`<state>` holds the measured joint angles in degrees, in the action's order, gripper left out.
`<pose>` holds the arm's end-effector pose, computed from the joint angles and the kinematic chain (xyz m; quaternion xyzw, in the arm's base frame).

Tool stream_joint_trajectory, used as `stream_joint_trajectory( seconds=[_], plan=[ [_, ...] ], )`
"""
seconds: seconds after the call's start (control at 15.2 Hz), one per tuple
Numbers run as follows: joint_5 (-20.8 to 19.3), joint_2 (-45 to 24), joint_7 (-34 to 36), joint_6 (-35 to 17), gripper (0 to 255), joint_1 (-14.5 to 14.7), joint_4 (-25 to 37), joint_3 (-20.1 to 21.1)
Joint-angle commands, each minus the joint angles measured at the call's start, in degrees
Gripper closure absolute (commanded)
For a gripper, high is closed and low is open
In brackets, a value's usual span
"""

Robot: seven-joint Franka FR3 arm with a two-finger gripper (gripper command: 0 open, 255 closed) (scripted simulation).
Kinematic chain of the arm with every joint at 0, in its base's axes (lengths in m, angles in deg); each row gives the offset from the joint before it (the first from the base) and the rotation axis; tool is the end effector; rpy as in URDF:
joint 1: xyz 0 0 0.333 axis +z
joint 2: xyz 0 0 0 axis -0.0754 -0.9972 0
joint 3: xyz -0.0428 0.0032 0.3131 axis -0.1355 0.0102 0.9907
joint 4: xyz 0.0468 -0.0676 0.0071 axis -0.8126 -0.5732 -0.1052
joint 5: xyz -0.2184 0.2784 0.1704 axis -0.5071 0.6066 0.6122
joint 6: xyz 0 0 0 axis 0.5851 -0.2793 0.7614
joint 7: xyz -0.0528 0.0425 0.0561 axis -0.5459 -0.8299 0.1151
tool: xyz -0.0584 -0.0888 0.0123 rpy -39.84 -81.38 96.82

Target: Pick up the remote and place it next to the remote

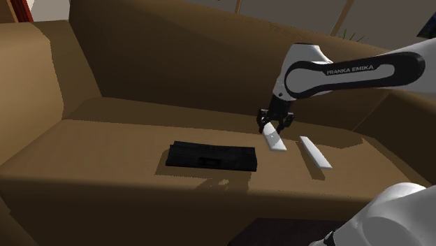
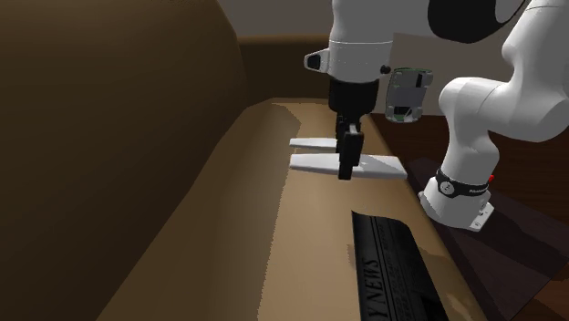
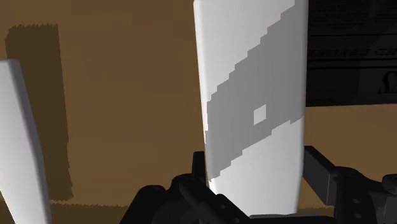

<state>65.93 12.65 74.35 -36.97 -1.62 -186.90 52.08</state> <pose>0.4258 -0.0348 0.4322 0.9557 -0.2938 -0.0099 0.0125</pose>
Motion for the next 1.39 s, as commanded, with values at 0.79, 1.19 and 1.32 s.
stream_joint_trajectory(
  seconds=[0.79,1.19,1.32],
  plan=[
    [-8.07,28.31,-13.63,8.69,255,-8.95,-19.07,-10.53],
    [-14.37,38.88,-21.65,14.88,255,-15.72,-22.93,-16.69],
    [-16.76,41.74,-24.71,16.86,255,-18.27,-23.55,-19.01]
  ],
)
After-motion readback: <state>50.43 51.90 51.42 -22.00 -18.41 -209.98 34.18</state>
